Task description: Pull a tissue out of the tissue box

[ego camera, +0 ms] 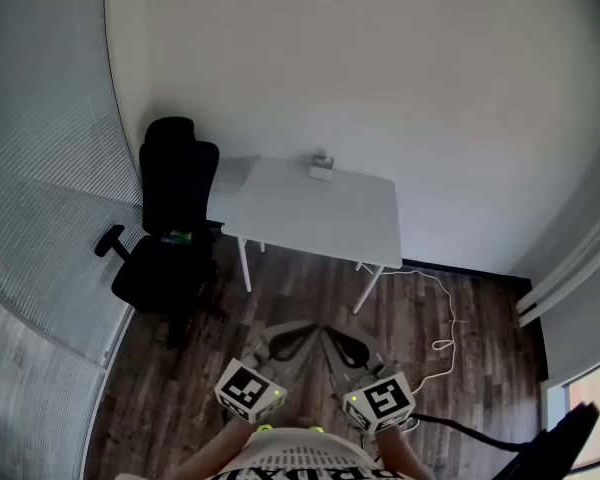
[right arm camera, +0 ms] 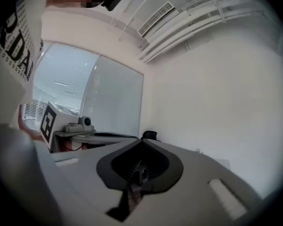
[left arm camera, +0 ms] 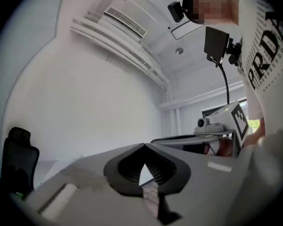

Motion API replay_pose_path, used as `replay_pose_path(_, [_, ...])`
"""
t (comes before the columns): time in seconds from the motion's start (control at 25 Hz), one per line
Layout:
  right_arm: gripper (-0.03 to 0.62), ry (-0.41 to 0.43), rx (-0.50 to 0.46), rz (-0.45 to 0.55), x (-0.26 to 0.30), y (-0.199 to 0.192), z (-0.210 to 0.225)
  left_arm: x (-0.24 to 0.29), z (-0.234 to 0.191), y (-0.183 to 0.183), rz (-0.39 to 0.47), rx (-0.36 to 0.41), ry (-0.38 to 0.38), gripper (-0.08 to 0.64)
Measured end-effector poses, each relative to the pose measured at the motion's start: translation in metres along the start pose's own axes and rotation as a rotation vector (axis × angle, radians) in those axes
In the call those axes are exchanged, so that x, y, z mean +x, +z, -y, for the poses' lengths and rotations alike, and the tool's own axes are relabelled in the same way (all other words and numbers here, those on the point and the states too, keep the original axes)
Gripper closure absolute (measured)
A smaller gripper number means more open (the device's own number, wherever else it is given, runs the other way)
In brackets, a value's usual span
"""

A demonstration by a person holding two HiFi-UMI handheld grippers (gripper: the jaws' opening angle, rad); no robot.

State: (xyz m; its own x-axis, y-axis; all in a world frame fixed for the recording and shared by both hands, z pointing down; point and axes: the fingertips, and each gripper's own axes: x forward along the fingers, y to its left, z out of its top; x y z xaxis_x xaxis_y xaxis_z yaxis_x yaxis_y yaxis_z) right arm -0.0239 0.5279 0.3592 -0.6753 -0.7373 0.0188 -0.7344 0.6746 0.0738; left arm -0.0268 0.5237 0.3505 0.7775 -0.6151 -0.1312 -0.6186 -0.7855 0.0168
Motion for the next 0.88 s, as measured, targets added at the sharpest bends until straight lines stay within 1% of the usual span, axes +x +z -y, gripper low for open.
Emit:
replay_pose_path(0.24, [0.585,0.005,0.000,-0.001,0.005,-0.003,-0.002,-0.006,-0.006,-0.020,-0.034,0.042,-0.011,0.571])
replay_pose_path(0.44, [0.584,0.001,0.018,0.013,0.007,-0.003,-0.002,-0.007,-0.009,-0.015,-0.018,0.034,-0.001,0.571])
replay_pose_path(0.56, [0.584,-0.005,0.028,0.013,0.010,-0.004,-0.004,-0.010,-0.011,-0.019,-0.035,0.047,-0.006,0.571])
replay_pose_path(0.68, [0.584,-0.003,0.041,0.005,0.010,-0.005,-0.004,-0.009,-0.011,-0.017,-0.026,0.039,-0.003,0.571])
replay_pose_path(0.88, [0.584,-0.006,0.055,-0.009,0.011,-0.013,-0.007,-0.014,-0.011,-0.026,-0.045,0.048,-0.012,0.571])
